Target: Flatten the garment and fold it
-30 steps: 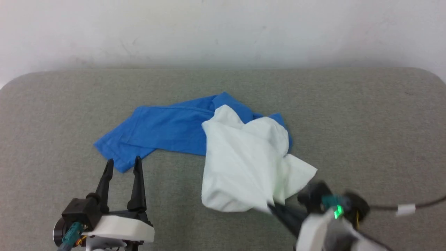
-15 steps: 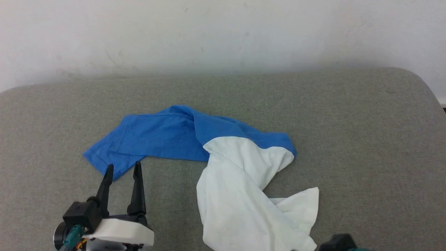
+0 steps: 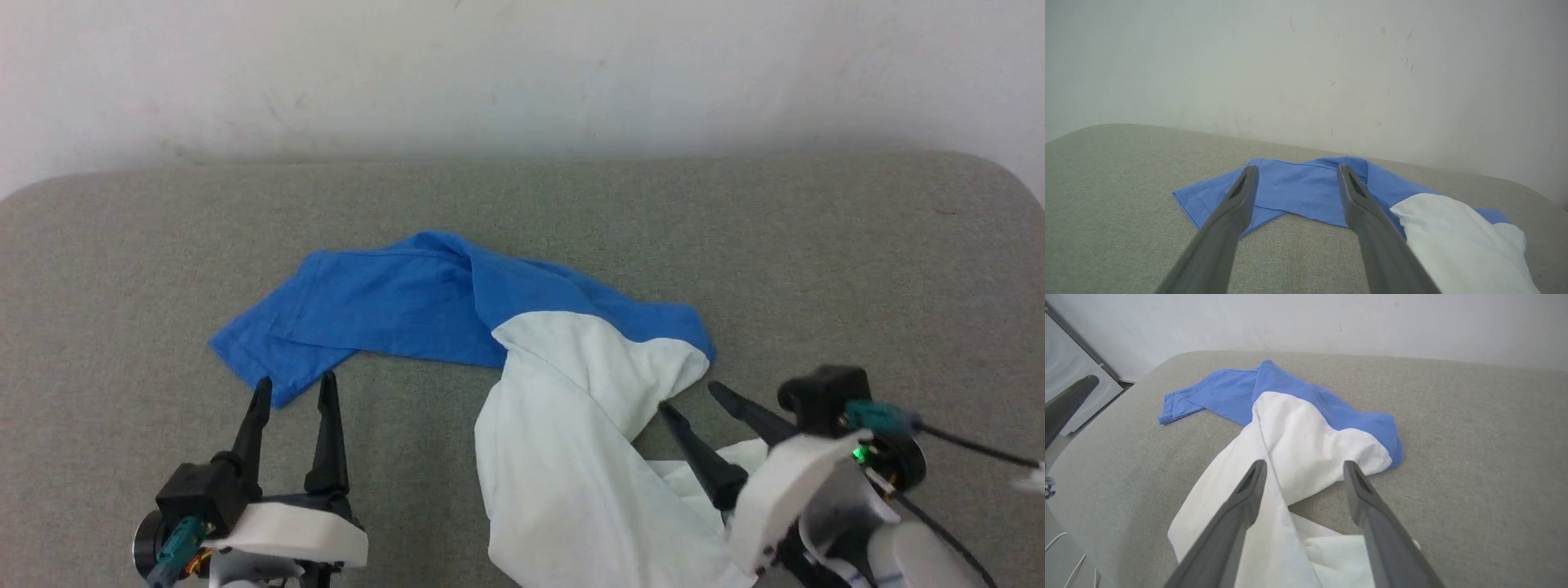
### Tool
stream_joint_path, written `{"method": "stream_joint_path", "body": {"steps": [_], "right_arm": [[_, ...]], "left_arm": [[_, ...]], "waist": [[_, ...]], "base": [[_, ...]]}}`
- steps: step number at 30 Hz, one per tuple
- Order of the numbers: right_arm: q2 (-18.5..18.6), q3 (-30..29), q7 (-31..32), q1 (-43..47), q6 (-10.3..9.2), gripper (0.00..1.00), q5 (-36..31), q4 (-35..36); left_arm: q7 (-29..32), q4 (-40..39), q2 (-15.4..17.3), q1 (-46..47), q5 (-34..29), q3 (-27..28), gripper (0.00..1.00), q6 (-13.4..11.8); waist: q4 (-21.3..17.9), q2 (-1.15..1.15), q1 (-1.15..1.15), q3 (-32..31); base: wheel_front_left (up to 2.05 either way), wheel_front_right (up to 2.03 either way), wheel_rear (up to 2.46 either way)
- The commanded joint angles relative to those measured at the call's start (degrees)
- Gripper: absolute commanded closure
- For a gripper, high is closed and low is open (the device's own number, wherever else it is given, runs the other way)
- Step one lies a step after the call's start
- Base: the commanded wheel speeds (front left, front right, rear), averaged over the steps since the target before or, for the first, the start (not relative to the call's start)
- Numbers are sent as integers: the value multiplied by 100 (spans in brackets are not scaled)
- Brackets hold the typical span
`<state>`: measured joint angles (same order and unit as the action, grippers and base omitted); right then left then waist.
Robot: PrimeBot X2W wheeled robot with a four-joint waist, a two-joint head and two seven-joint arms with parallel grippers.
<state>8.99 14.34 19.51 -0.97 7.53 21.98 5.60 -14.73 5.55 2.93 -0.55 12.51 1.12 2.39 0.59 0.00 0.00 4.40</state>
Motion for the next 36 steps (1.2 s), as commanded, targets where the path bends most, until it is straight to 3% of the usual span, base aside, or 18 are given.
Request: {"method": "stream_joint_path", "body": {"steps": [1,12,20,21,22,23,24,31,36], "right_arm": [[-19,120,42,-422,-4,0,89,-318],[-65,1417,520,-3181,-4,0,430,-3137],[-108,2278,969,-4237,-4,0,532,-4776],[-103,2321,979,-4294,-4,5,554,-4932],[-111,2361,954,-4339,-4,72,590,-5045],[-111,2361,954,-4339,-4,72,590,-5045],[-114,2402,907,-4375,-4,100,632,-5122],[60,2213,-95,-4419,-4,100,980,-4946],[511,1564,-682,-3817,-4,100,1232,-4377]], "left_arm": [[-27,18,-5,127,-13,-25,0,-30],[-27,57,-5,539,133,-441,0,-104],[-27,93,-5,676,309,-766,0,-183],[-27,99,-5,682,314,-797,0,-191],[-27,99,-5,684,316,-815,0,-203],[-27,99,-5,684,316,-815,0,-203],[-27,91,-5,684,313,-822,0,-217],[-27,66,-5,548,223,-665,0,-249],[-27,30,-5,392,150,-537,0,-254]], "waist": [[122,0,0,122],[590,0,0,430],[851,0,0,489],[879,0,0,481],[890,0,0,475],[890,0,0,475],[895,0,0,466],[707,0,0,297],[419,0,0,173]], "base": [[0,0,0],[0,0,0],[0,0,0],[0,0,0],[0,0,0],[0,0,0],[0,0,0],[0,0,0],[0,0,0]]}}
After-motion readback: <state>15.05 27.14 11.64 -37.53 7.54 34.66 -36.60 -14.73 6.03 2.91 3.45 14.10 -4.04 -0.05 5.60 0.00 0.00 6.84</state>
